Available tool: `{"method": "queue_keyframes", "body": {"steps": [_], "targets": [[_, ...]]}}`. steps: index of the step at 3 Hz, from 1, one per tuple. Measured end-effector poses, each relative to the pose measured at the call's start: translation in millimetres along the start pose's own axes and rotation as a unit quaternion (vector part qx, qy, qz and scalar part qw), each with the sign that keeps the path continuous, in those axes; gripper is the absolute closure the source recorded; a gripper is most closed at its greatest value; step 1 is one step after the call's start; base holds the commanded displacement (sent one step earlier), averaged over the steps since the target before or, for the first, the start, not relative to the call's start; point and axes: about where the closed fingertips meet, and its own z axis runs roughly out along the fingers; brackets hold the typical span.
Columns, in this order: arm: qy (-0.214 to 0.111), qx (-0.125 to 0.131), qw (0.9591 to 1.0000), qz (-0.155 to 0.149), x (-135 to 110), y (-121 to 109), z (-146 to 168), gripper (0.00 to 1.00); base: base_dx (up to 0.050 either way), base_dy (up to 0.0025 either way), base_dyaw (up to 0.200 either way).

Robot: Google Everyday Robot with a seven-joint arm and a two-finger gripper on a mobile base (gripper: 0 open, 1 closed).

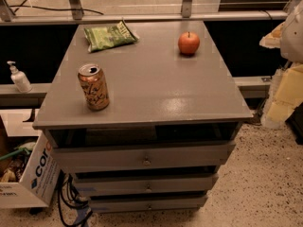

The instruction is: Move apple near green jalapeno chip bag

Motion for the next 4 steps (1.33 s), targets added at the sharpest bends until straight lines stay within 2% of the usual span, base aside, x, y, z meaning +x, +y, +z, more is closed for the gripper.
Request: {"method": "queue_keyframes", "body": {"steps": [1, 2, 3, 4], "targets": [[0.000, 0.000, 1.0000, 0.000, 0.0, 0.0, 0.0, 0.00, 0.100, 0.00000, 0.000], [0.000, 0.000, 1.0000, 0.000, 0.0, 0.0, 0.0, 0.00, 0.000, 0.00000, 0.000], [-0.058, -0.005, 0.9982, 0.017, -9.1, -27.0, 28.9, 0.00, 0.000, 0.00000, 0.000], [-0.135, -0.017, 0.9899, 0.040, -23.6, -65.8, 68.7, 0.00, 0.000, 0.00000, 0.000]]}}
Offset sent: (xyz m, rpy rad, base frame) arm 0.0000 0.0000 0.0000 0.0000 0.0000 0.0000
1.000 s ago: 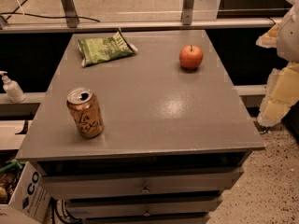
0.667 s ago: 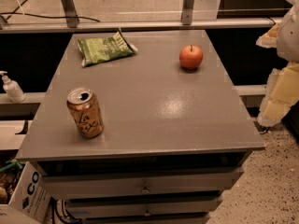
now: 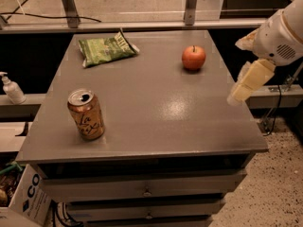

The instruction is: Move apple near green jalapeno chip bag

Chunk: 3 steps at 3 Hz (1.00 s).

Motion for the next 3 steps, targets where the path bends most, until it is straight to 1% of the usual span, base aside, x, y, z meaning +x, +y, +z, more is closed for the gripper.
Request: {"method": "queue_keyframes", "body": {"steps": [1, 2, 3], "targets": [[-0.067, -0.011, 0.9974, 0.023, -12.0, -29.7, 42.7, 0.00, 0.000, 0.00000, 0.000], [-0.126, 0.000, 0.9911, 0.042, -23.2, -63.2, 71.7, 0.00, 0.000, 0.00000, 0.000], [-0.126, -0.001, 0.9911, 0.042, -23.3, -63.1, 71.8, 0.00, 0.000, 0.00000, 0.000]]}}
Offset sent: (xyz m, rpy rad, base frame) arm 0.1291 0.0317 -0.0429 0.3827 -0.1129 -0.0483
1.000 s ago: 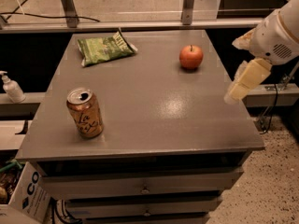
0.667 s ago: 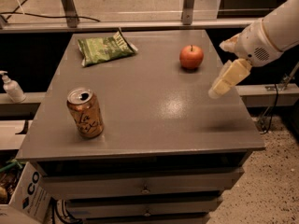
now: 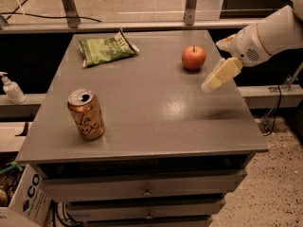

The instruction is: Move apple near green jalapeno chip bag

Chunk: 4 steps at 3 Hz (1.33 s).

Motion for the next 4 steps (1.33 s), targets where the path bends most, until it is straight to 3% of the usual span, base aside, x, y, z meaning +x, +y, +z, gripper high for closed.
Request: {"method": "queue_keyframes", "body": {"steps": [2, 4], "targets": [[-0.064, 0.008, 0.9978, 0.013, -7.9, -19.6, 32.2, 0.00, 0.000, 0.00000, 0.000], [-0.114, 0.039, 0.9922, 0.032, -18.6, -72.7, 63.2, 0.00, 0.000, 0.00000, 0.000]]}}
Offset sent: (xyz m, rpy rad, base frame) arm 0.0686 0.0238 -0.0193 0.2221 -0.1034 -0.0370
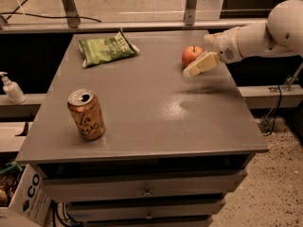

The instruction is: Move apple near green jalapeno chip bag

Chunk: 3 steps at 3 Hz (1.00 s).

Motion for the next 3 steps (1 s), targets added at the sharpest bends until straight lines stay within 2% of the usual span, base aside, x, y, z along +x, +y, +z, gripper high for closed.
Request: {"method": "queue_keyframes", "body": {"steps": [1, 2, 3], "targets": [[-0.007, 0.013, 0.9997, 0.017, 6.9, -16.0, 15.2, 0.00, 0.000, 0.00000, 0.000], [-0.008, 0.023, 0.9992, 0.033, 19.3, -25.6, 23.5, 0.17, 0.000, 0.00000, 0.000], [-0.011, 0.026, 0.9989, 0.038, 22.6, -29.5, 26.0, 0.41, 0.000, 0.00000, 0.000]]}}
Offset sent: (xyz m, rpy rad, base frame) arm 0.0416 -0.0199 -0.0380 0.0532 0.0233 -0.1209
